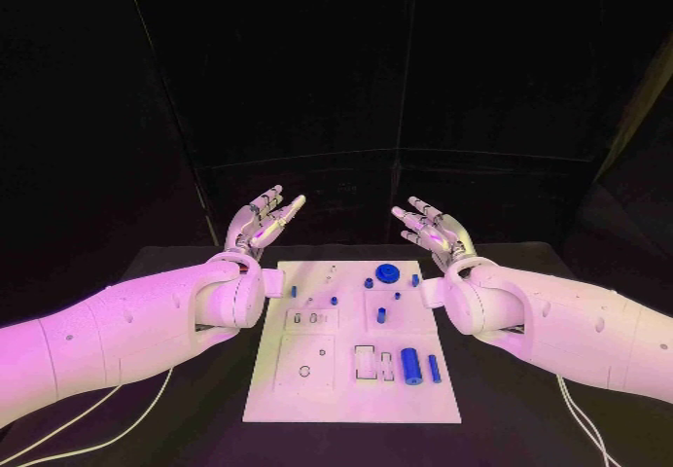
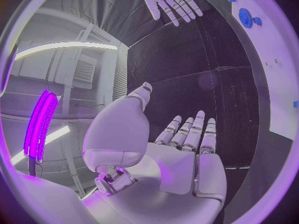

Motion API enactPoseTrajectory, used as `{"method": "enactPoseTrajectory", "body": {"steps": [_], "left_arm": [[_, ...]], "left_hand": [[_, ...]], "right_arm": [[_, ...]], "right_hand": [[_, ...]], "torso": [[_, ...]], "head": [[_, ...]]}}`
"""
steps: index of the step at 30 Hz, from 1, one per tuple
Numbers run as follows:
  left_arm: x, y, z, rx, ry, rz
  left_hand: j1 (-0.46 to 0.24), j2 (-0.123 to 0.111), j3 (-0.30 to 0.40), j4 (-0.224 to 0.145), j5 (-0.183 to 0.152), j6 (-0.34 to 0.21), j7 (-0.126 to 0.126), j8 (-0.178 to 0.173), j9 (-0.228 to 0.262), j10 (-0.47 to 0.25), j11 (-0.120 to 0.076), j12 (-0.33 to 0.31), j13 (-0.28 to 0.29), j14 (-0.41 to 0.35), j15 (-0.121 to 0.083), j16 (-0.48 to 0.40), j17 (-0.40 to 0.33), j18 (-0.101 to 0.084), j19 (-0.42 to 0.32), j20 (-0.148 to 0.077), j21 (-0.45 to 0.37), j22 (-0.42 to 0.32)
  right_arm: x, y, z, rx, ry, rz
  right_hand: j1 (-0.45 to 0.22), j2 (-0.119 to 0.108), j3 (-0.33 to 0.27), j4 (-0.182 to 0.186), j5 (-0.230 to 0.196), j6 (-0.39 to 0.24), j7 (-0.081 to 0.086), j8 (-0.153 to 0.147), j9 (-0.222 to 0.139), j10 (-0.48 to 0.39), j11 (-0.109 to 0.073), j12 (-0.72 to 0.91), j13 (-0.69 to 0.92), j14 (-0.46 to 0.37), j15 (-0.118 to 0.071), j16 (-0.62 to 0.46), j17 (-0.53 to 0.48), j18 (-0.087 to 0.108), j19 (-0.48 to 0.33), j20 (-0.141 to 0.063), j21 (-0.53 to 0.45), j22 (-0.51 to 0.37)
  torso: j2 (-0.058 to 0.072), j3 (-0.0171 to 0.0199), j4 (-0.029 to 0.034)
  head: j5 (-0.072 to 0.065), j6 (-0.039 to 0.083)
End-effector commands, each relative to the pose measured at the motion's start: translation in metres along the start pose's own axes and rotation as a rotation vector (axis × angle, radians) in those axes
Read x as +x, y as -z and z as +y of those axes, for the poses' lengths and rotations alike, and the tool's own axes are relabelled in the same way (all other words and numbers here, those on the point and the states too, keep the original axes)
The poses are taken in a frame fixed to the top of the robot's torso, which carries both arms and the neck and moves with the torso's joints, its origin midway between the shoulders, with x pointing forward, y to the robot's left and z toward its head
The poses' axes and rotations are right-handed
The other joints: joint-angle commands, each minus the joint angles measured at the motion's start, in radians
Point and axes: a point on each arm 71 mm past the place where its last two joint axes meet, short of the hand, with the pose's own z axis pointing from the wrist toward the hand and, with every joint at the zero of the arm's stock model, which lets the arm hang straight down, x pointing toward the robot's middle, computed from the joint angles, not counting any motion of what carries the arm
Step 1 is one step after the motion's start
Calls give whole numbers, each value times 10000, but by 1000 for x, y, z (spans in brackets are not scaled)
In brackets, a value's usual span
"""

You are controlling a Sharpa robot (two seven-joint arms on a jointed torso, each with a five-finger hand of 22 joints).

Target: Assemble the parts on the task board

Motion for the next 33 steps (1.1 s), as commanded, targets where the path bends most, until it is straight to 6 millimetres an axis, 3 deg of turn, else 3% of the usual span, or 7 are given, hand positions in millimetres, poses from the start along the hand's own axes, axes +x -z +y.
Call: {"method": "enactPoseTrajectory", "body": {"steps": [1, 5, 9, 10, 16, 22, 33], "left_arm": [[3, -1, -4, 488, 470, 511], [3, -1, -4, 488, 470, 511], [3, -1, -4, 488, 470, 511], [-9, 1, -5, 439, 510, 527], [-12, 5, -7, 506, 696, 508], [-13, 11, -8, 270, 1016, 606], [-17, 25, -14, 97, 1376, 912]], "left_hand": [[385, -21, 77, 82, 69, 150, 768, 52, 23, 140, 41, 52, 17, 145, 35, 55, 23, 207, 13, 149, 62, 17], [384, -8, 78, 97, 68, 159, 780, 54, 25, 153, 52, 55, 19, 149, 39, 56, 23, 212, 20, 155, 64, 19], [394, 27, 87, 116, 68, 184, 814, 61, 29, 192, 84, 64, 25, 178, 48, 64, 29, 221, 17, 164, 66, 20], [394, 27, 87, 116, 68, 184, 814, 61, 29, 192, 84, 64, 25, 178, 48, 64, 29, 221, 17, 164, 66, 20], [624, 222, 467, 12, 72, 784, 1019, 176, 100, 954, 298, 186, 101, 1064, 93, 249, 156, 260, 292, 173, 153, 72], [555, 229, 690, -144, 68, 1289, 1132, 215, 128, 2020, 424, 288, 174, 2343, 182, 519, 305, 190, 1062, 184, 394, 191], [665, 363, 342, -688, 67, 2894, 1078, 437, 247, 4353, 631, 690, 327, 4017, 194, 1054, 457, 175, 4206, 160, 1429, 644]], "right_arm": [[12, -5, 0, 115, 584, 2053], [14, -10, -1, 226, 905, 2627], [14, -12, -2, 262, 995, 2778], [-4, -19, 6, -1506, 3531, 2048], [-9, -25, 19, -2166, 5604, 2023], [-14, -29, 30, -2366, 7250, 2123], [-9, -36, 46, -1960, 10372, 2605]], "right_hand": [[1409, 105, 150, -713, 126, 1412, 1656, 268, 163, 2293, -34, 456, 219, 2053, -117, 412, 193, 409, 1533, 97, 416, 233], [2294, 37, 286, -1392, 51, 4234, 1536, 900, 442, 5410, -315, 1274, 419, 5364, -530, 1257, 417, 823, 3643, 60, 1154, 556], [2634, 0, 386, -1737, -8, 6025, 1311, 1252, 531, 6340, -603, 1462, 366, 6409, -840, 1500, 423, 1133, 4293, 47, 1506, 647], [2678, -9, 431, -1824, -11, 6336, 1260, 1270, 513, 6559, -663, 1449, 339, 6645, -914, 1513, 415, 1185, 4446, 43, 1586, 661], [2553, -156, 858, -2290, 80, 7152, 1074, 1018, 402, 7594, -940, 1121, 310, 7825, -1240, 1437, 437, 1232, 5177, -211, 1972, 704], [2322, -414, 1112, -2305, -106, 7655, 842, 896, 410, 8396, -1208, 957, 322, 9025, -1634, 1632, 601, 1225, 6035, -622, 2519, 890], [2639, -999, 1040, -2260, -89, 8222, 465, 775, 434, 9312, -1656, 688, 357, 11369, -2362, 2583, 1351, 1203, 7607, -1486, 4103, 1658]], "torso": [[-1, 1, 2], [-1, 1, 2], [-1, 1, 2], [-18, -31, -83], [131, -45, -72], [295, -53, -44], [845, -112, -51]], "head": [[-1, 0], [-1, 0], [-1, 0], [-71, -57], [-39, -56], [-22, -26], [4, 60]]}}
